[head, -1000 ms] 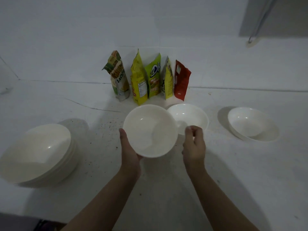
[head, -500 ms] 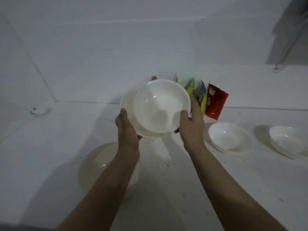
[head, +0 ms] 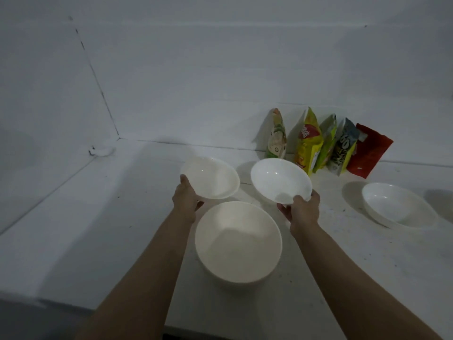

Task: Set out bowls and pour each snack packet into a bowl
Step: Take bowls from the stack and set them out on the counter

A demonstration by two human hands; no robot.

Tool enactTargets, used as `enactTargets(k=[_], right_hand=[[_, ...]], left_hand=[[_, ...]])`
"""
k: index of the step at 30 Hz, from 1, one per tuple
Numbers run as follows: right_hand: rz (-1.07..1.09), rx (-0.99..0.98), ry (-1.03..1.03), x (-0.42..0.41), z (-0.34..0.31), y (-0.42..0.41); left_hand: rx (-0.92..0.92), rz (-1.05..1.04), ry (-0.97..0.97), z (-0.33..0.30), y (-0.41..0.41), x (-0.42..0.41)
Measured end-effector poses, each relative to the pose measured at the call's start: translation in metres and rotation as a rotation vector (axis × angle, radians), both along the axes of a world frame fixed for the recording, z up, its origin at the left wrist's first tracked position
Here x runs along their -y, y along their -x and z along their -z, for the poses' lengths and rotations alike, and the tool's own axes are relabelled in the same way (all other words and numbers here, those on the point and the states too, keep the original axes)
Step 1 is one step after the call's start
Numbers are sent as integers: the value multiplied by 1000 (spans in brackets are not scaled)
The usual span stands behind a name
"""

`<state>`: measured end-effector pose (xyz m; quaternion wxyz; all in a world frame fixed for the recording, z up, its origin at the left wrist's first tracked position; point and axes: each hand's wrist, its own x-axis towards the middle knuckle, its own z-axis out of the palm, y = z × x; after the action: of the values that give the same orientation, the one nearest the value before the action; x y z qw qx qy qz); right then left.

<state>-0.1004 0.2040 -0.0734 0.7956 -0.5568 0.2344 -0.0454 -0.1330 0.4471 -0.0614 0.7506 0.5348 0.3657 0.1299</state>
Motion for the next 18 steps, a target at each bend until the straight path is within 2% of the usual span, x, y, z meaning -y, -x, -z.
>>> enactTargets(k=[3,5,8,12,18], right_hand=[[68,-45,33,1,19,7],[100,-58,31,1,27,12],[108,-56,24,3,34,14],[61,-46,-24,8,40,12],[87,-106,-14,8,31,39]], left_hand=[[-52,-23,30,56,-14,-25],[-64,-50,8,51,-4,-19],[-96,-74,-167,29,13,-6],[-115,-11,-240,36,14,-5],[-24,-6,-221,27,45,14]])
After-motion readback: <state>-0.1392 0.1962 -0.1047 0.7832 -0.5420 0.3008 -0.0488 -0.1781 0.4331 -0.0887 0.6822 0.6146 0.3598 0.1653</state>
